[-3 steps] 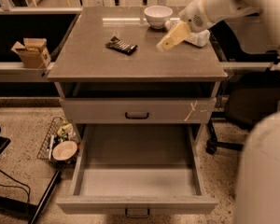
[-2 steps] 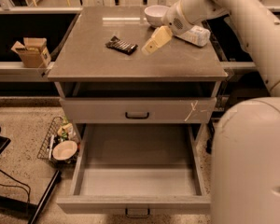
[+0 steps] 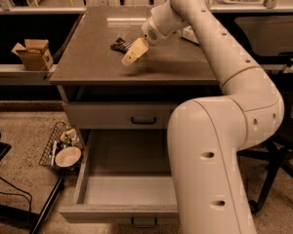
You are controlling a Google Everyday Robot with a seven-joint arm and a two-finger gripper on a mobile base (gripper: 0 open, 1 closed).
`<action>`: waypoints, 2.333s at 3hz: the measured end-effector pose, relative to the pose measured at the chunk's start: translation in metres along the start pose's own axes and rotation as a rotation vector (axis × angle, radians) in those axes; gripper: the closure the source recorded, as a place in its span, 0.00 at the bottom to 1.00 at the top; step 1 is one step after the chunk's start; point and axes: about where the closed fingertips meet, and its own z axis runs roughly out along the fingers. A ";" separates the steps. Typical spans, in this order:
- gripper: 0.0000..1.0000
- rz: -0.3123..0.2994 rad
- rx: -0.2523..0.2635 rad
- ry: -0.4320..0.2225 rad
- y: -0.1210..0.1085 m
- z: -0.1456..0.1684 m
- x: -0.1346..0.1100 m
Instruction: Place rxbar chocolate into middle drawer
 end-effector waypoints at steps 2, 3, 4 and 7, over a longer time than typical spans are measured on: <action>0.00 -0.002 0.064 0.012 -0.031 0.034 -0.012; 0.00 0.023 0.118 0.025 -0.048 0.039 -0.006; 0.17 0.045 0.147 0.047 -0.058 0.045 0.002; 0.87 0.046 0.148 0.047 -0.056 0.033 -0.010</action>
Offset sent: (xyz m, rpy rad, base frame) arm 0.1053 0.0103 0.0018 -0.0522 -0.0876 -0.1036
